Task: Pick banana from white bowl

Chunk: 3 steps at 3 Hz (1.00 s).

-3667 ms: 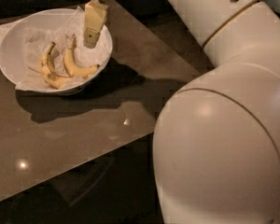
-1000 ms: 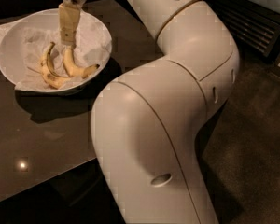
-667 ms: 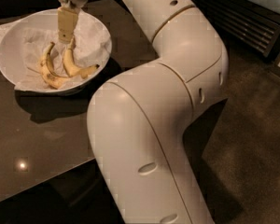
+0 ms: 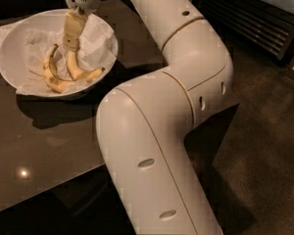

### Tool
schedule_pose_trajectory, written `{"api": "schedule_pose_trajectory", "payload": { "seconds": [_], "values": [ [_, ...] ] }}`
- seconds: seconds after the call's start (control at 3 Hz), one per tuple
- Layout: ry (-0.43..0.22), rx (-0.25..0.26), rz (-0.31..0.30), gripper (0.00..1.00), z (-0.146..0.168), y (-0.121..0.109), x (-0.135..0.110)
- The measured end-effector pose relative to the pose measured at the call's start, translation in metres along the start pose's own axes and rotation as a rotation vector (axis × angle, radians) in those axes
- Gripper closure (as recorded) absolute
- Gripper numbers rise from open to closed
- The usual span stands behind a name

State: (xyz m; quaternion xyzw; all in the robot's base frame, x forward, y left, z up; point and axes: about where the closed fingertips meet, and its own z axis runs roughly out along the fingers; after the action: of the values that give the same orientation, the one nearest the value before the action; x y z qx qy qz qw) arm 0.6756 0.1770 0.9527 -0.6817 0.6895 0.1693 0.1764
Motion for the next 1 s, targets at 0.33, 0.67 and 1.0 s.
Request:
{"api": "schedule_pose_trajectory", "payload": {
  "seconds": [0.33, 0.67, 1.0],
  "values": [
    [-0.002, 0.000, 0.040, 0.29, -0.0030, -0.0008, 0.0035],
    [-0.001, 0.001, 0.042, 0.06, -0.0028, -0.0013, 0.0036],
    [-0.001, 0.001, 0.042, 0.00, -0.0027, -0.0013, 0.0035]
  ]
}}
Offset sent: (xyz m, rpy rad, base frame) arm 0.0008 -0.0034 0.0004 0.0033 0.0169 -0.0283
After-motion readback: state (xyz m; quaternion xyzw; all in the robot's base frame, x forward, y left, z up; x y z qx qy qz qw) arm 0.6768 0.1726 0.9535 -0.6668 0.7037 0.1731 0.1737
